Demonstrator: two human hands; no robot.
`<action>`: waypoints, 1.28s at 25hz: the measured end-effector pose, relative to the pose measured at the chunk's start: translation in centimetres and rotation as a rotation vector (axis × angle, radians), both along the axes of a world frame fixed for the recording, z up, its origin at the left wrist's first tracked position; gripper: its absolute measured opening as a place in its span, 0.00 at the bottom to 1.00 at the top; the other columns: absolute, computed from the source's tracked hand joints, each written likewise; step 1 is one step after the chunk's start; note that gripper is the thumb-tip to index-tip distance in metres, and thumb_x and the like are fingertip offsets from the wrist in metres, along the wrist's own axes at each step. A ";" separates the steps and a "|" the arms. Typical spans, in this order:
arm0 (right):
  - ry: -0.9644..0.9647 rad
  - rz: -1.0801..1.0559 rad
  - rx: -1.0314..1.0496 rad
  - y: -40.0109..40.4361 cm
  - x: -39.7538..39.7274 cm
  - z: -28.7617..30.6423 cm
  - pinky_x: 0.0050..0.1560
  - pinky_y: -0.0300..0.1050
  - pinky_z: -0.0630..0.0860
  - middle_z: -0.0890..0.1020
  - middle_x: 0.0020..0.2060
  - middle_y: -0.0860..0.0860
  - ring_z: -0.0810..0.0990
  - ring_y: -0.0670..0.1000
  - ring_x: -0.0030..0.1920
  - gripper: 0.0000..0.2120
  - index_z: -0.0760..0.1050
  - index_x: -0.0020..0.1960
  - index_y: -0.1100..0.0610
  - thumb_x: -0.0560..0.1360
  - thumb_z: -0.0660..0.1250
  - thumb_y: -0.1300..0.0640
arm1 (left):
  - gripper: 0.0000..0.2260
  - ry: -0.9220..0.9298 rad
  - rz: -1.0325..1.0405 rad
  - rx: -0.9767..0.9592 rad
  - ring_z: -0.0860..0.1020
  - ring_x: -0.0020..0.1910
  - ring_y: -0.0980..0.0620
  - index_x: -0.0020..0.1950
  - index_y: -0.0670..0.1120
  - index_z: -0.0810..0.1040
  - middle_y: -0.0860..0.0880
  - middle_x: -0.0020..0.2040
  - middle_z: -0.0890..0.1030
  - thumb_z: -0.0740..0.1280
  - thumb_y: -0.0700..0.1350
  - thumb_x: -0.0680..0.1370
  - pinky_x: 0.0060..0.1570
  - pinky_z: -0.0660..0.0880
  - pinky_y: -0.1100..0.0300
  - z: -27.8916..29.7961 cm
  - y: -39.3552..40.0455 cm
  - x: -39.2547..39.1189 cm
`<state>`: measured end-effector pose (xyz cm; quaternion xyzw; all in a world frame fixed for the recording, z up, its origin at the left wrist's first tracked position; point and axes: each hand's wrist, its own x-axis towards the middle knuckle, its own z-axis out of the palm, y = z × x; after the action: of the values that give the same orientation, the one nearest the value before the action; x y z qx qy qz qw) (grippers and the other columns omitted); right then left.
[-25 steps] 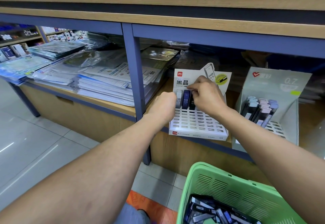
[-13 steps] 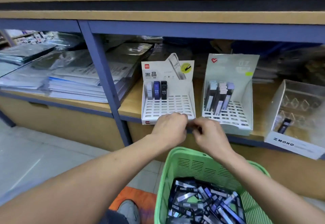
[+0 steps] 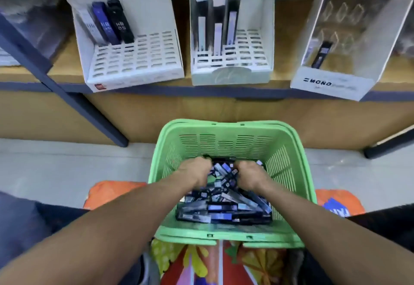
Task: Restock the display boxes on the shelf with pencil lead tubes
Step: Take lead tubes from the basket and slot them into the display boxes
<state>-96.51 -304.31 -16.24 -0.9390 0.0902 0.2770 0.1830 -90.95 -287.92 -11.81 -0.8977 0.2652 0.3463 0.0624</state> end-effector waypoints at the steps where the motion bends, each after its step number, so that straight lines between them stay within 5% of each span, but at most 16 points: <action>1: 0.011 -0.029 -0.013 -0.7 -0.3 -1.1 0.54 0.49 0.75 0.79 0.60 0.60 0.79 0.60 0.60 0.15 0.73 0.62 0.61 0.76 0.66 0.63 | 0.13 0.020 0.011 0.012 0.79 0.54 0.45 0.61 0.41 0.74 0.43 0.56 0.78 0.67 0.34 0.77 0.52 0.79 0.55 -2.2 -0.2 -0.2; 5: 0.029 -0.071 -0.089 -2.2 -1.3 -4.8 0.71 0.54 0.69 0.69 0.71 0.61 0.68 0.61 0.72 0.29 0.63 0.74 0.63 0.78 0.69 0.56 | 0.32 0.012 0.117 0.009 0.68 0.71 0.42 0.77 0.41 0.62 0.41 0.72 0.68 0.70 0.36 0.75 0.74 0.66 0.49 -8.4 -0.3 -0.1; 9: 0.023 -0.017 -0.160 -2.4 -0.7 -6.9 0.77 0.57 0.59 0.60 0.77 0.59 0.60 0.59 0.77 0.40 0.51 0.80 0.62 0.78 0.69 0.53 | 0.43 -0.051 0.156 0.013 0.58 0.77 0.39 0.79 0.37 0.54 0.38 0.76 0.59 0.75 0.50 0.75 0.77 0.58 0.46 -11.8 -0.8 0.3; 14: 0.044 -0.006 -0.211 -2.6 0.5 -8.2 0.77 0.59 0.60 0.64 0.72 0.59 0.65 0.60 0.74 0.43 0.55 0.79 0.61 0.74 0.74 0.46 | 0.42 -0.080 0.323 -0.043 0.65 0.70 0.40 0.73 0.39 0.59 0.39 0.68 0.65 0.78 0.56 0.70 0.71 0.66 0.48 -13.1 -1.1 0.3; 21: 0.119 0.060 -0.241 -2.4 0.8 -8.9 0.78 0.62 0.55 0.65 0.74 0.57 0.63 0.59 0.76 0.46 0.56 0.79 0.58 0.72 0.71 0.35 | 0.43 -0.039 0.346 -0.030 0.65 0.70 0.42 0.73 0.42 0.60 0.42 0.68 0.67 0.78 0.59 0.69 0.72 0.64 0.47 -14.5 -0.4 -1.1; 26: 0.133 0.060 -0.245 -1.8 1.5 -8.9 0.76 0.61 0.61 0.68 0.73 0.60 0.66 0.61 0.73 0.44 0.60 0.75 0.60 0.72 0.70 0.33 | 0.40 0.008 0.391 -0.003 0.63 0.69 0.41 0.70 0.41 0.66 0.41 0.67 0.67 0.77 0.61 0.69 0.68 0.67 0.49 -14.9 -1.0 -1.0; 32: 0.111 0.018 -0.089 -1.7 2.5 -9.3 0.69 0.56 0.70 0.75 0.67 0.59 0.68 0.60 0.70 0.39 0.64 0.71 0.59 0.72 0.71 0.35 | 0.43 0.037 0.432 -0.051 0.69 0.68 0.41 0.72 0.40 0.61 0.40 0.66 0.71 0.79 0.55 0.68 0.68 0.69 0.47 -15.3 -1.2 -1.0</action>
<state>-94.03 -306.02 -25.50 -0.9301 0.1042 0.3261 0.1331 -91.90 -289.14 -27.06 -0.9285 0.0765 0.3611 -0.0409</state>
